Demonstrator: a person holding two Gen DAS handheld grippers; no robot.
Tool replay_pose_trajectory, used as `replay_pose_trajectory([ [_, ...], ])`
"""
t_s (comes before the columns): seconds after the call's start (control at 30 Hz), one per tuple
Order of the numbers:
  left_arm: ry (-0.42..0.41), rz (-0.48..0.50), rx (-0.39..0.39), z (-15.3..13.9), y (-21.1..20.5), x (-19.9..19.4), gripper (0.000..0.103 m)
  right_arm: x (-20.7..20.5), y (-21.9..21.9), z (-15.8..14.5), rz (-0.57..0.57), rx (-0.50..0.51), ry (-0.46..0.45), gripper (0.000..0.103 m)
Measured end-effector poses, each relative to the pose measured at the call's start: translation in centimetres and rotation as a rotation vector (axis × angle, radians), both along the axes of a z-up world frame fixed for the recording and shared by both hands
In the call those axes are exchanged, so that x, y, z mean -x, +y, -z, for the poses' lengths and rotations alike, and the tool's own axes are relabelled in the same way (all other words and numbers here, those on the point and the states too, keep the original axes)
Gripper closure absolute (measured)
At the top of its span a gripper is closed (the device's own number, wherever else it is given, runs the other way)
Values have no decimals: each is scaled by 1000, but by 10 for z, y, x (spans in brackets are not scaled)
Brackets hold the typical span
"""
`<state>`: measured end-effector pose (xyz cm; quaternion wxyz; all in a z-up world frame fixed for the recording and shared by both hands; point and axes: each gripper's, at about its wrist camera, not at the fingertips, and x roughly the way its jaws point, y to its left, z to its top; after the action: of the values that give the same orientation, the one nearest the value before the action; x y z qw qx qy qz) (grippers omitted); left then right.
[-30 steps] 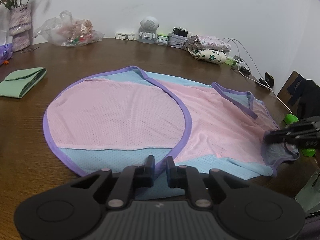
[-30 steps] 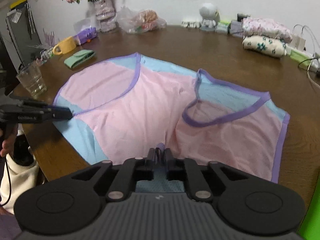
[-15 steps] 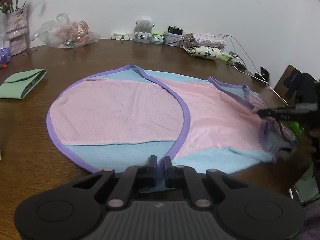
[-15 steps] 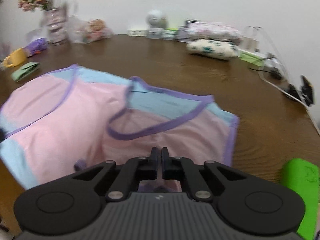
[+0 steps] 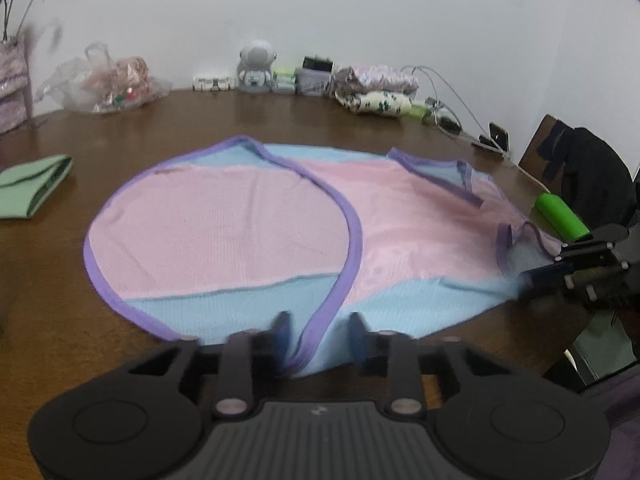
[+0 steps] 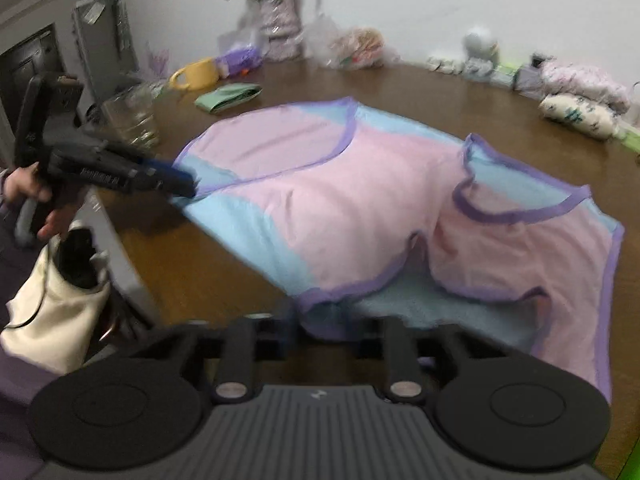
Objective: Fold clothes
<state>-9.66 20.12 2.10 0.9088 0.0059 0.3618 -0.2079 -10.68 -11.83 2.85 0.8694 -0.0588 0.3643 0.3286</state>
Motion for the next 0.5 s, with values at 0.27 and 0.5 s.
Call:
replay_pose_trajectory([
  [0.27, -23, 0, 8, 2, 7, 7, 85, -8, -22, -6, 93, -26, 11, 66],
  [0.5, -48, 71, -1, 5, 7, 16, 62, 1, -15, -3, -1, 26, -28, 67],
])
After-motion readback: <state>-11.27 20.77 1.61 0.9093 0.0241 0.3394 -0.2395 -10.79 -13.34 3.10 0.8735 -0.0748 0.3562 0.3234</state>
